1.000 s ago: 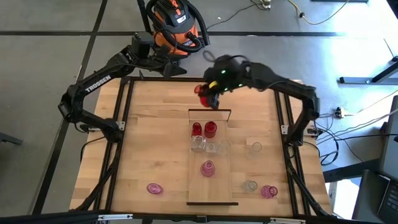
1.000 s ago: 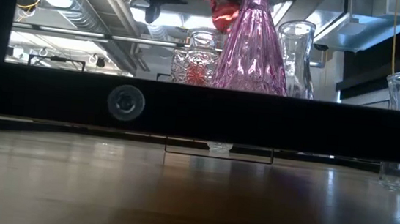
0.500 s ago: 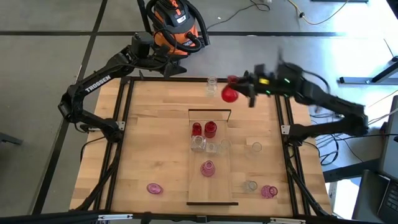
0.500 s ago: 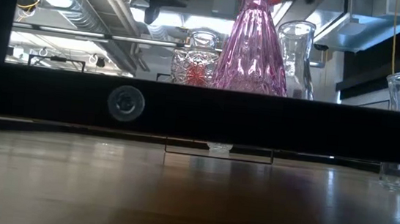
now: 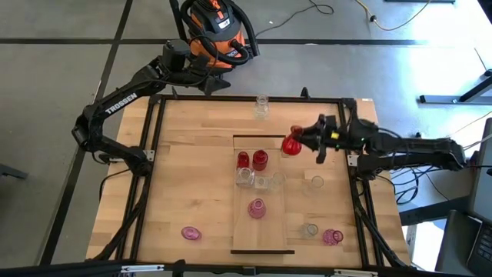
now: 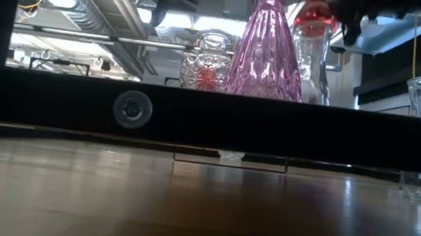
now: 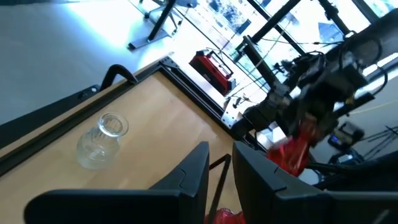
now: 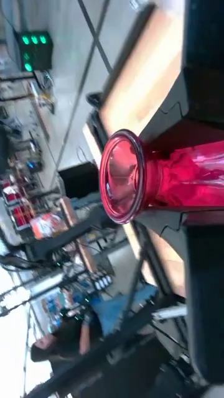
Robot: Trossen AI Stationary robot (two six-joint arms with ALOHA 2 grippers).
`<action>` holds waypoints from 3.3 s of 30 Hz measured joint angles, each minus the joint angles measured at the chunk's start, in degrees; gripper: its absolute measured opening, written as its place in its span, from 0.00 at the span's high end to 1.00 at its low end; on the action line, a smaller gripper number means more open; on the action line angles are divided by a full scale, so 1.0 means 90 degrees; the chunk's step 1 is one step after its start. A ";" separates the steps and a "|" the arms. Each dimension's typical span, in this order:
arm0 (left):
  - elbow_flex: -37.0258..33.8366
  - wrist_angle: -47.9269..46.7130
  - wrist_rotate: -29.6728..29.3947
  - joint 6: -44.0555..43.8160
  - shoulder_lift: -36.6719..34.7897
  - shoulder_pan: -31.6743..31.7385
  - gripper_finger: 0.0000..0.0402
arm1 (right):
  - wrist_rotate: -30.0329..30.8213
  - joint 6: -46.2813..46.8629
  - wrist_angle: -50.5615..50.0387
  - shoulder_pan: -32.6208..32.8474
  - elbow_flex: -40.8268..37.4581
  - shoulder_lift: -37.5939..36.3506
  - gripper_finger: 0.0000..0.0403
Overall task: Sort vases onto shelf
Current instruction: Put the red vase on the shelf aligned with the other red vases
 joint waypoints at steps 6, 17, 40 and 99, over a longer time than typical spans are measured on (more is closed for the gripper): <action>0.0000 0.0002 -0.0252 -0.0042 0.0000 -0.0105 0.84 | -0.0051 0.0018 0.1248 0.0090 -0.1066 0.0013 0.80; -0.0002 -0.0004 -0.1034 0.0092 0.0000 -0.0485 0.84 | -0.0119 -0.0598 0.1709 0.0085 -0.1838 0.0247 0.80; -0.0002 -0.0243 -0.1545 0.0505 0.0000 -0.0787 0.84 | -0.0281 -0.0892 0.4674 0.0085 -0.2547 0.2932 0.80; -0.0002 -0.0240 -0.1483 0.0495 0.0000 -0.0800 0.84 | -0.0500 -0.1366 0.4706 0.0085 -0.1864 0.4043 0.57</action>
